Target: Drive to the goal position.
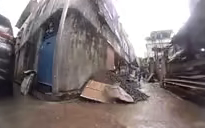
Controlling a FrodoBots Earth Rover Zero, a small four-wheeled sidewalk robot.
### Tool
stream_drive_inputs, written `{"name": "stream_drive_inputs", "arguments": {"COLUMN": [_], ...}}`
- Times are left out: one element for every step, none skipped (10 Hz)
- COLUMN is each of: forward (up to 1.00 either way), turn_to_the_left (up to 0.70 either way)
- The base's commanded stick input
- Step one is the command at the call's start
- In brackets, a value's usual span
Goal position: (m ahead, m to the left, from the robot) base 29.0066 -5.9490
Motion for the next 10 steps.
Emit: {"name": "stream_drive_inputs", "arguments": {"forward": [0.0,0.0,0.0,0.0,0.0,0.0,0.0,0.0,0.0,0.0], "turn_to_the_left": [0.0,-0.14,-0.32,-0.99,-0.99,0.0,0.0,0.0,0.0,-0.74]}}
